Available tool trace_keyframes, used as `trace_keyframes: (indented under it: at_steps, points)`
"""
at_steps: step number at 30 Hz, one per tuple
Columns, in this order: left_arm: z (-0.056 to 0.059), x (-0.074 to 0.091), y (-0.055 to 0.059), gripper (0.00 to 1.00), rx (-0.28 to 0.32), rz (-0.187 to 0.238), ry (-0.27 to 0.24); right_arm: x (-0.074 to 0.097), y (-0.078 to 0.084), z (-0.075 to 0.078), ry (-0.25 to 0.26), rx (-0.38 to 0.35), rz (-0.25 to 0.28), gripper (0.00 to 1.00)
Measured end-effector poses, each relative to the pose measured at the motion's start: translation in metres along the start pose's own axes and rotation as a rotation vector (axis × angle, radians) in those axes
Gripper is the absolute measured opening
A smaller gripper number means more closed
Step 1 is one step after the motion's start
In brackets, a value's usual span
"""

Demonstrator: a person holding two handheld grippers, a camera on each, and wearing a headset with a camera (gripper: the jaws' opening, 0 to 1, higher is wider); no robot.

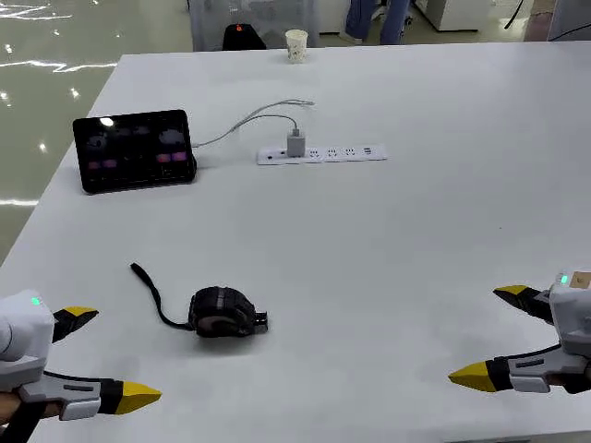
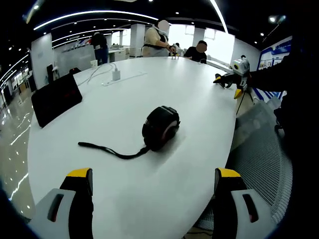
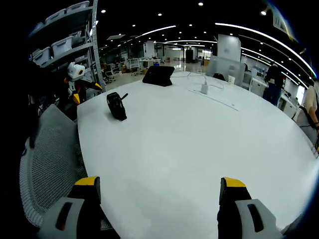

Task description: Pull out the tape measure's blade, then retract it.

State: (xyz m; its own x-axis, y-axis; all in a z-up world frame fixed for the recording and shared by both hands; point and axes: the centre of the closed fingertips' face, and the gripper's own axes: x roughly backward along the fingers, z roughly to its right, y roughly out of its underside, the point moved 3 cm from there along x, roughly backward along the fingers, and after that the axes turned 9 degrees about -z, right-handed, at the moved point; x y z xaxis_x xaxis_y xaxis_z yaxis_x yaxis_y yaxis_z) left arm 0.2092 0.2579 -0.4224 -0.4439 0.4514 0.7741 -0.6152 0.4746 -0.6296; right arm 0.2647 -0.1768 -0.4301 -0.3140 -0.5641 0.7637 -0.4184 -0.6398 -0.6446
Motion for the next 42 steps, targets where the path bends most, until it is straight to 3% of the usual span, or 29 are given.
trace_keyframes:
  at_steps: [3, 10, 23, 34, 42]
  points:
    - [0.002, -0.004, -0.003, 0.99, -0.027, -0.013, 0.018, -0.004, -0.004, -0.004, -0.022, 0.046, 0.0, 0.99]
    - [0.007, -0.013, -0.013, 0.99, -0.095, -0.051, 0.063, -0.014, -0.015, -0.008, -0.059, 0.07, -0.012, 0.99]
    - [0.001, -0.028, -0.04, 0.99, -0.206, -0.067, 0.11, -0.035, -0.043, -0.009, -0.106, 0.165, -0.011, 0.99]
    - [-0.001, -0.041, -0.062, 0.99, -0.315, -0.086, 0.136, -0.057, -0.078, -0.019, -0.151, 0.243, 0.002, 0.99]
    - [0.003, -0.053, -0.075, 0.99, -0.353, -0.097, 0.169, -0.072, -0.1, -0.017, -0.174, 0.26, 0.014, 0.99]
